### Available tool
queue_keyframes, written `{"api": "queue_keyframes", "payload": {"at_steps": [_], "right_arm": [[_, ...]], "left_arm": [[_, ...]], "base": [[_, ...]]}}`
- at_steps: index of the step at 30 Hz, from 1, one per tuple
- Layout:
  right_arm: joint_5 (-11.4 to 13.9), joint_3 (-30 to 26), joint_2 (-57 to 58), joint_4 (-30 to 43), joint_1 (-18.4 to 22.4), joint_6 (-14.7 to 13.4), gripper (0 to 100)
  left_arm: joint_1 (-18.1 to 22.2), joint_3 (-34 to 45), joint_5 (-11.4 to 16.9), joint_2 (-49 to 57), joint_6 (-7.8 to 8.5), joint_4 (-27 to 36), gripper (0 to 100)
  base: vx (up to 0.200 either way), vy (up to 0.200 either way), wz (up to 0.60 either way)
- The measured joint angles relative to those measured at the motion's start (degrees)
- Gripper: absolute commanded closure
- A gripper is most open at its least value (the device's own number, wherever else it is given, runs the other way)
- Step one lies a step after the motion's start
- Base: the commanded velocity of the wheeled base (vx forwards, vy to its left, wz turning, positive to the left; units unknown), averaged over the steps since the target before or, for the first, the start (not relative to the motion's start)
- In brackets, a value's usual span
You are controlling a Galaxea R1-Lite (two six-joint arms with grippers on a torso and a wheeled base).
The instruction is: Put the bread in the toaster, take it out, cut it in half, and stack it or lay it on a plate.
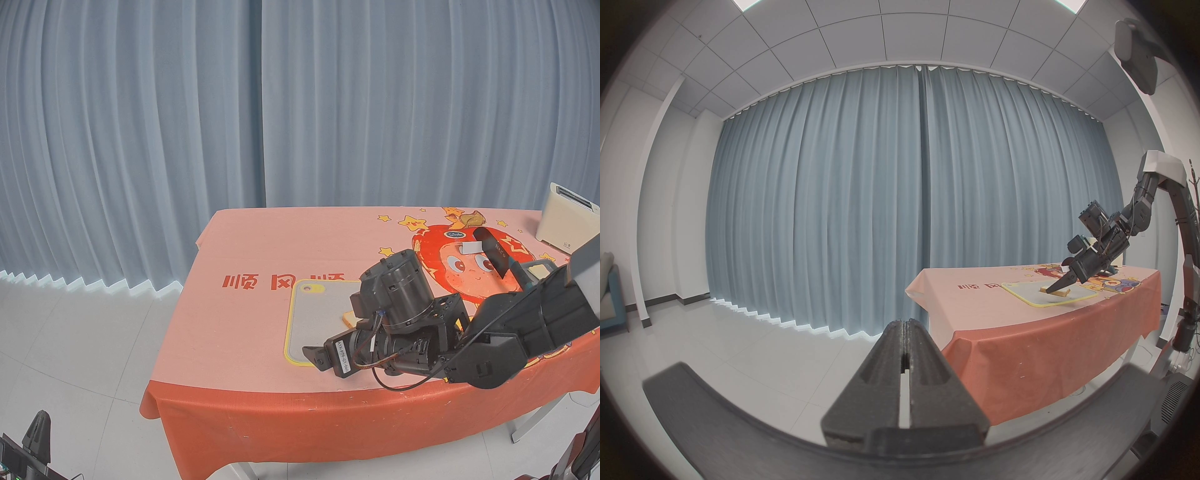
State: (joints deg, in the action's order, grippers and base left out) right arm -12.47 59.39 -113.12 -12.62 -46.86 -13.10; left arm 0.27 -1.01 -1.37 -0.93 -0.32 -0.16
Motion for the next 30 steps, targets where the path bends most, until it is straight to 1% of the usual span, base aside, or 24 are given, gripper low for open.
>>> {"api": "queue_keyframes", "payload": {"at_steps": [6,11,27,30], "right_arm": [[0.0,0.7,-1.2,0.0,-0.4,0.0,0],[0.0,1.1,-1.6,0.0,0.0,0.0,0],[-0.1,0.7,-2.6,-0.2,0.1,-0.4,0],[-0.6,0.6,-2.7,-0.1,0.0,-0.3,0]], "left_arm": [[0.0,0.0,0.0,0.0,0.00,0.0,100],[0.0,0.0,0.0,0.0,-0.01,0.0,100],[0.0,0.0,0.0,0.0,0.00,0.0,100],[0.0,0.0,0.0,0.0,0.00,0.0,100]], "base": [[0.000,0.000,0.00],[0.000,0.000,0.00],[0.000,0.000,0.00],[0.000,0.000,0.00]]}}
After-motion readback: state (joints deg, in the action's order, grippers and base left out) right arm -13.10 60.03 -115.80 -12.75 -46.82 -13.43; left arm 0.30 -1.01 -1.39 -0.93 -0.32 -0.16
